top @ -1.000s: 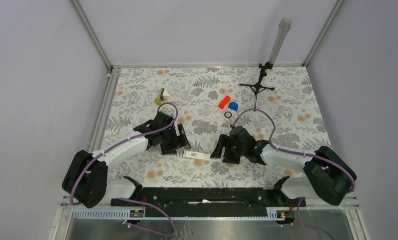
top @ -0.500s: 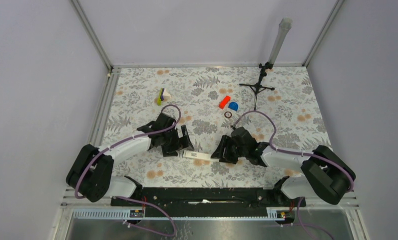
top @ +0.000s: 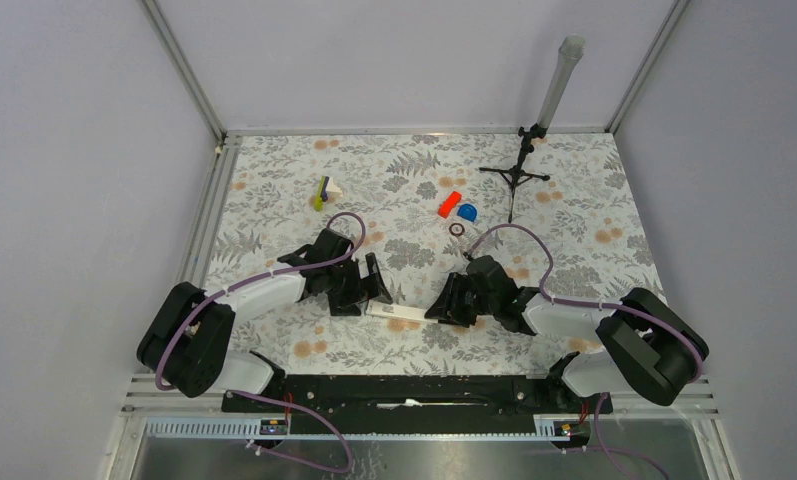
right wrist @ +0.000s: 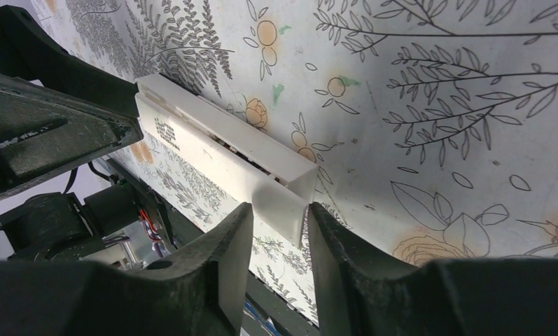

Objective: Load the batteries into the remote control
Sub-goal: Load the battery cover into the remote control.

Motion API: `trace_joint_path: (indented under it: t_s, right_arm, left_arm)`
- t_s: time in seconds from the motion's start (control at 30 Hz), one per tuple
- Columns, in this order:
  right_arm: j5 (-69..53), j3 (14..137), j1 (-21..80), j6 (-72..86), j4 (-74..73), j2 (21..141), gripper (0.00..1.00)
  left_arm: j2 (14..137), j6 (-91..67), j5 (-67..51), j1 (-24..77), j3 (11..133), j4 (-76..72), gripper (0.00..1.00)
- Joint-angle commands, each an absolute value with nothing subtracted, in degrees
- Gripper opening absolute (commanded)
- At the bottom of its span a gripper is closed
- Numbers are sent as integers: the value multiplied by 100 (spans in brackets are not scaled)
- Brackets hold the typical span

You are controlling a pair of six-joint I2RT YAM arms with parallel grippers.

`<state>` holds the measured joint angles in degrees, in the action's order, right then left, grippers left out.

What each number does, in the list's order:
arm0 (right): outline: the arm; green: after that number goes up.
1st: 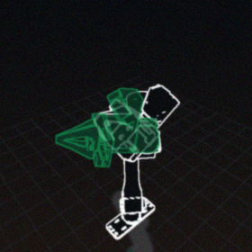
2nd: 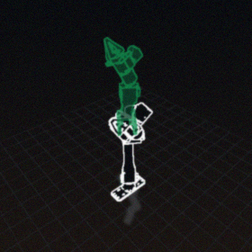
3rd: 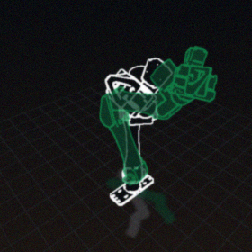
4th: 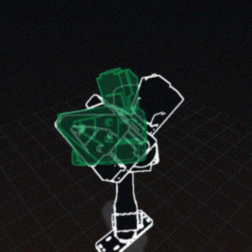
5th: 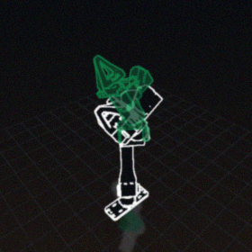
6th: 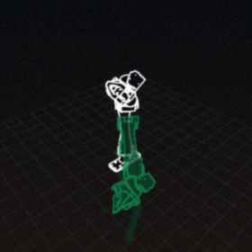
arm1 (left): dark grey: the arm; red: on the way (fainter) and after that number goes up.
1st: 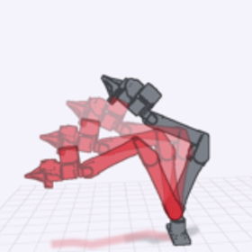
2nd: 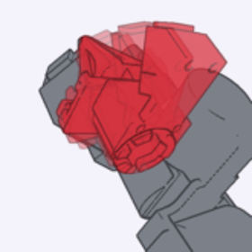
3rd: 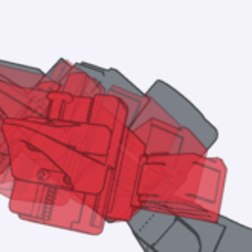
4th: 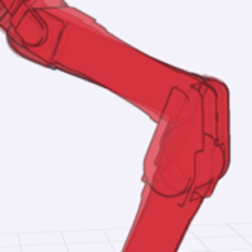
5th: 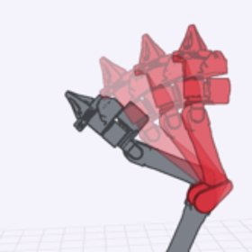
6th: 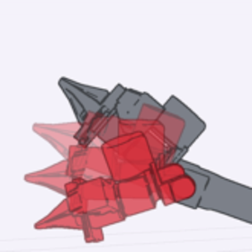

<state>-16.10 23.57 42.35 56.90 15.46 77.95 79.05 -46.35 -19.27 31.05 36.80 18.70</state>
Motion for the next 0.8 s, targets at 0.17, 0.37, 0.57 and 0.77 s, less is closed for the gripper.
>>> trace_joint_path:
  t_s: [0.17,0.37,0.57,0.77]
  right_arm:
    - [-1226,2271,4181,5653,1310,7653,30]
    - [-1072,2195,4179,5698,1160,7267,20]
    - [-1126,2161,4178,5686,1143,7003,12]
    - [-1552,2236,4183,5596,1199,7193,0]
  left_arm:
    - [8008,-4581,-2080,3120,3617,1674,94]
    - [7970,-4564,-2073,3120,3647,1672,94]
    - [7921,-4544,-2054,3120,3641,1622,92]
    - [7881,-4592,-2073,3120,3608,1519,90]
